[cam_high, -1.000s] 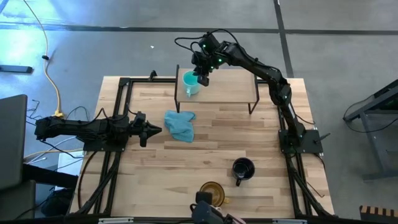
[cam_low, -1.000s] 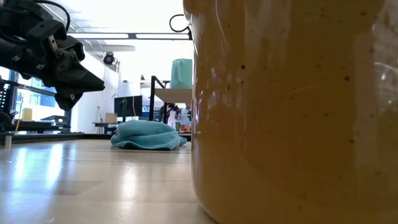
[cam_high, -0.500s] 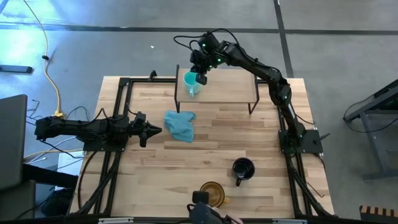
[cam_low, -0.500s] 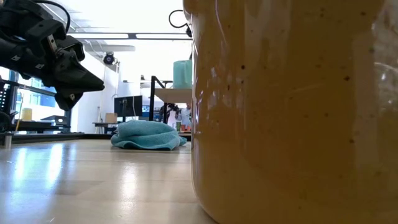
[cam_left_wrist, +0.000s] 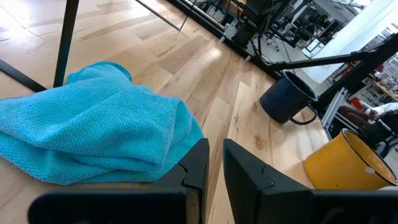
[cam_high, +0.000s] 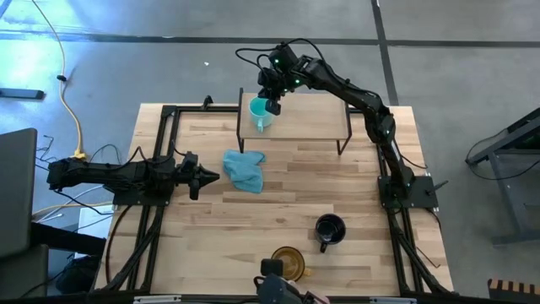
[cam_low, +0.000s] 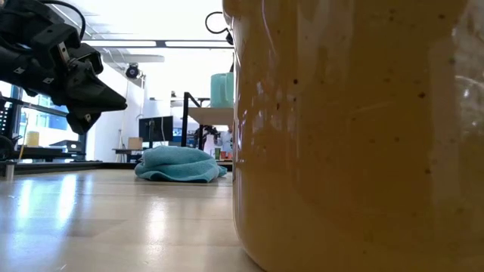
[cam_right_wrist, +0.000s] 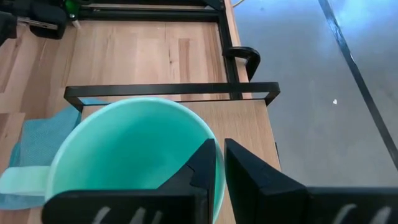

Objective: Stack small to large cups/mugs on shelf
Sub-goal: Put the blue mug on the shelf

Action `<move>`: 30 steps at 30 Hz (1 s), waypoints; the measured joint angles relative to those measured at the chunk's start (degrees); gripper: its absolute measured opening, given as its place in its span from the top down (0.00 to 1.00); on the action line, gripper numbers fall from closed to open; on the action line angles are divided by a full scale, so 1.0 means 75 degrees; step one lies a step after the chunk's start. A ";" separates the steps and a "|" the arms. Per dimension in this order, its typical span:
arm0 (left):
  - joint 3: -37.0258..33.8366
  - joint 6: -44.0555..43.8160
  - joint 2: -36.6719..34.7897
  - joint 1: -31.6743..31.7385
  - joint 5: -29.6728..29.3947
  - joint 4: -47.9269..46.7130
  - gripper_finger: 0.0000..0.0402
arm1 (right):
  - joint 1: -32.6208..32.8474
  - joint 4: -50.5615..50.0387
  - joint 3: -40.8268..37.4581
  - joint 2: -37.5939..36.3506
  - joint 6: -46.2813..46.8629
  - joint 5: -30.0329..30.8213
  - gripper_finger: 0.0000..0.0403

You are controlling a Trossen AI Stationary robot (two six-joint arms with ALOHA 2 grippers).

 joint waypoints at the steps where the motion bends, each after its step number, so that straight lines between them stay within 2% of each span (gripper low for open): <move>1: 0.0000 0.0000 0.0001 -0.0001 0.0000 0.0001 0.91 | 0.0000 0.0000 0.0000 0.0000 -0.0003 0.0000 0.94; 30: 0.0000 -0.0003 0.0001 0.0000 0.0000 0.0001 0.91 | 0.0041 0.0076 -0.0009 0.0023 0.0064 -0.0085 0.94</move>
